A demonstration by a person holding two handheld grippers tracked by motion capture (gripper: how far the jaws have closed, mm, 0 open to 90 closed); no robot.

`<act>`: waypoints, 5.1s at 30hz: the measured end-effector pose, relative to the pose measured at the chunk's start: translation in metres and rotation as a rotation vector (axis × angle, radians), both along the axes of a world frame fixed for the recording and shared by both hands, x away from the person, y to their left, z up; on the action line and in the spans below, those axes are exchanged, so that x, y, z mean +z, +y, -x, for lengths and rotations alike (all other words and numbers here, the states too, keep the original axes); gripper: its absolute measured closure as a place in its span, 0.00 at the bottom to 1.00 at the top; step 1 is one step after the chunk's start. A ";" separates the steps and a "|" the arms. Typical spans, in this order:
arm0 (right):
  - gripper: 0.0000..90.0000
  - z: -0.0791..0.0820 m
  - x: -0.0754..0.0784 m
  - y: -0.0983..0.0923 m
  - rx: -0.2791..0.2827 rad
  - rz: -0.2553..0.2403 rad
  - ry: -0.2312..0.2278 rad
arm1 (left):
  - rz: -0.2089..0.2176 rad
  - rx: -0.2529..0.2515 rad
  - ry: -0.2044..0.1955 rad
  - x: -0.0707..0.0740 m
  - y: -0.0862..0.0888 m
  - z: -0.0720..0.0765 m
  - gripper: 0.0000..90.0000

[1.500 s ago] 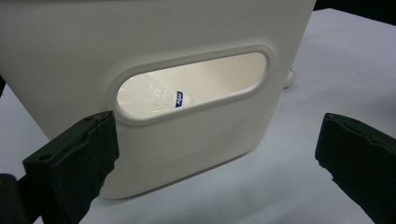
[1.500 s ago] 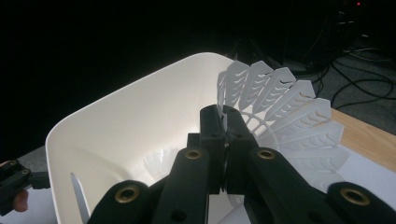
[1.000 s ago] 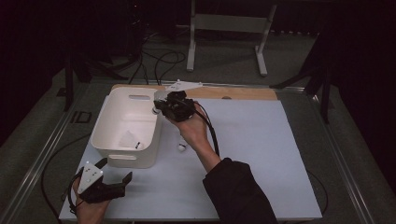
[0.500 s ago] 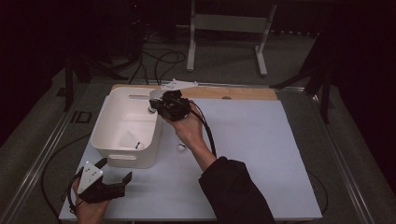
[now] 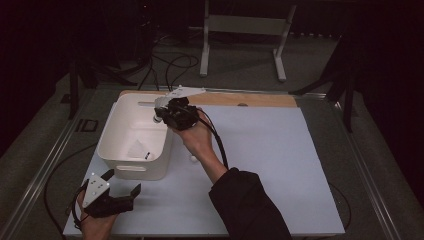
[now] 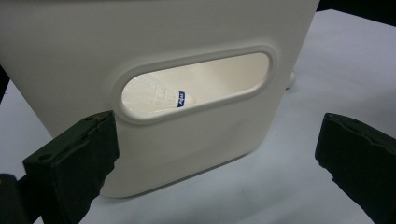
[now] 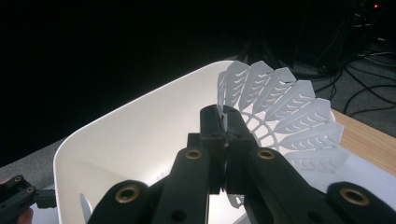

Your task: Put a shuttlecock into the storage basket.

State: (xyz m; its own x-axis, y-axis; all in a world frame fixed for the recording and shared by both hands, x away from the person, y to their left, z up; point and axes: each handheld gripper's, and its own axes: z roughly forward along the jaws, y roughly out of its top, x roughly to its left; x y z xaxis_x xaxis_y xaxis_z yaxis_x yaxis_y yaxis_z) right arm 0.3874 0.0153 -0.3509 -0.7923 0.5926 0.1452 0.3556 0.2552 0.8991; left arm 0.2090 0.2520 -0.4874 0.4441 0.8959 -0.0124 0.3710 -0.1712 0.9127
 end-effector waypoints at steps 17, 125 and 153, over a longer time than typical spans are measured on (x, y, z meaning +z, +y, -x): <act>0.25 0.000 0.000 0.004 -0.029 0.024 0.015 | 0.001 -0.002 0.000 0.000 0.000 0.000 0.00; 0.10 -0.001 -0.023 -0.052 -0.049 0.127 0.025 | 0.000 0.001 -0.003 0.000 0.000 0.000 0.00; 0.11 -0.004 -0.046 -0.066 -0.082 0.150 0.067 | 0.000 0.002 -0.003 0.000 0.000 0.000 0.00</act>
State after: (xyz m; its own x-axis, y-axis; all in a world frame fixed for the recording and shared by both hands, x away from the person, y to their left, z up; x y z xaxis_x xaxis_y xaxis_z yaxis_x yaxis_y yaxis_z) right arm 0.3913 -0.0506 -0.3964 -0.7323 0.6735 0.1012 0.4384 0.3525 0.8268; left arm 0.2089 0.2519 -0.4872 0.4420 0.8969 -0.0113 0.3683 -0.1700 0.9140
